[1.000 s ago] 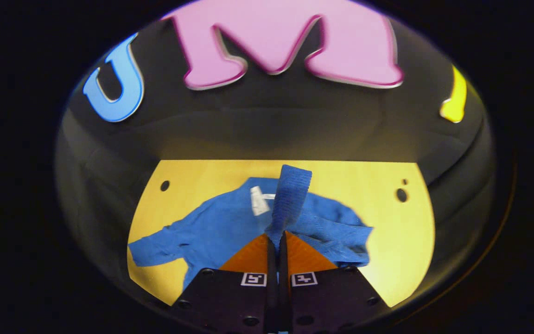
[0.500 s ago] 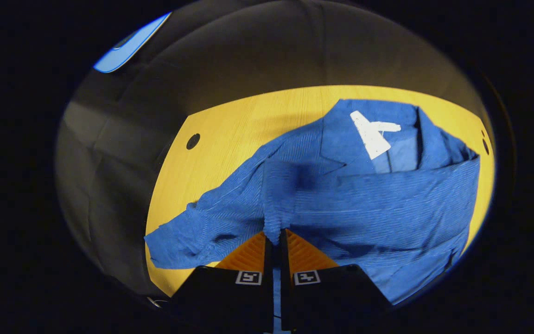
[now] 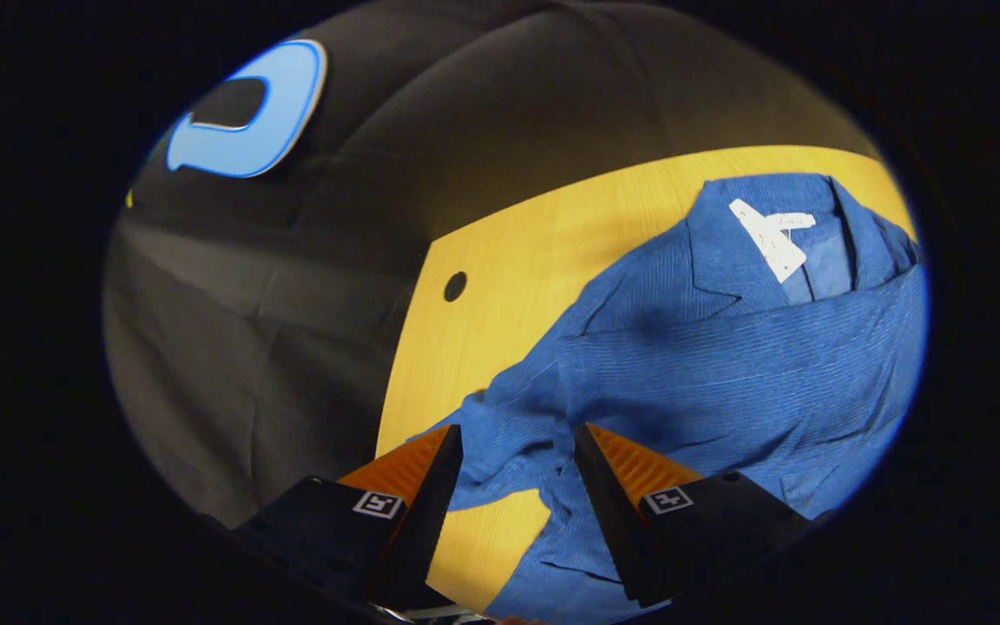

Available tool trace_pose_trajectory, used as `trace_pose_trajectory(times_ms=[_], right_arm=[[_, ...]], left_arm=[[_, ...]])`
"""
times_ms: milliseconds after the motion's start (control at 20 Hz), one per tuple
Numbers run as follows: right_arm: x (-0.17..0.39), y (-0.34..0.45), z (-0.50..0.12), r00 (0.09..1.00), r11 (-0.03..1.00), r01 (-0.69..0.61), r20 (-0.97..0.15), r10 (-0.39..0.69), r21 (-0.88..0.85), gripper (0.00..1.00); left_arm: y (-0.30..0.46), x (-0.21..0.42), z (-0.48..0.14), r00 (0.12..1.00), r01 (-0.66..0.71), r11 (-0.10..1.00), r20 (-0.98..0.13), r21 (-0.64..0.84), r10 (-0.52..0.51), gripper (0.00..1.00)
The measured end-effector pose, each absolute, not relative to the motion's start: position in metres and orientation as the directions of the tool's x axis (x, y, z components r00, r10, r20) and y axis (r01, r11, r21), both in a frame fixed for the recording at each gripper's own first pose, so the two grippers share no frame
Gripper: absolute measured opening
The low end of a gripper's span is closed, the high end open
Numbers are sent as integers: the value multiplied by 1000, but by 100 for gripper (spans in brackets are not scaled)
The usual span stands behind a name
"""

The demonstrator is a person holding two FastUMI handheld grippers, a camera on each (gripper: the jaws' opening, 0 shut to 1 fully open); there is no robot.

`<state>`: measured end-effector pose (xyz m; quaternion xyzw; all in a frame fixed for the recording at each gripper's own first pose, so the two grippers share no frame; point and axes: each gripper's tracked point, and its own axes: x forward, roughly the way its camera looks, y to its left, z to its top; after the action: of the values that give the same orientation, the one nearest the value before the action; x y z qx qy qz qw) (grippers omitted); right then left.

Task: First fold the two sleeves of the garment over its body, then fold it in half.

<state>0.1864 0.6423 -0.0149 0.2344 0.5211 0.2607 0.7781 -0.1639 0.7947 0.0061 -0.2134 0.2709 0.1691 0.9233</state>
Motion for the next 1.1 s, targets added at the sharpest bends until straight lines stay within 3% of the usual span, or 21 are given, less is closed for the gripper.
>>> trace_pose_trajectory(times_ms=[200,350,800,900,1100], right_arm=[[156,581,49,357,758,-287,-669,652,586,85],[133,511,103,427,777,-293,-651,628,557,84],[54,311,172,634,894,-34,-682,364,446,84],[40,292,169,641,894,25,-694,329,447,84],[16,286,153,611,882,85,-723,321,464,84]], left_arm=[[824,-113,-32,707,-463,847,-685,-262,174,83],[843,-80,-52,636,-490,831,-760,-263,135,83],[864,-15,-143,360,-522,837,-932,-163,43,83],[864,-17,-148,312,-514,845,-950,-148,24,83],[867,-9,-148,314,-362,924,-949,-125,-5,83]])
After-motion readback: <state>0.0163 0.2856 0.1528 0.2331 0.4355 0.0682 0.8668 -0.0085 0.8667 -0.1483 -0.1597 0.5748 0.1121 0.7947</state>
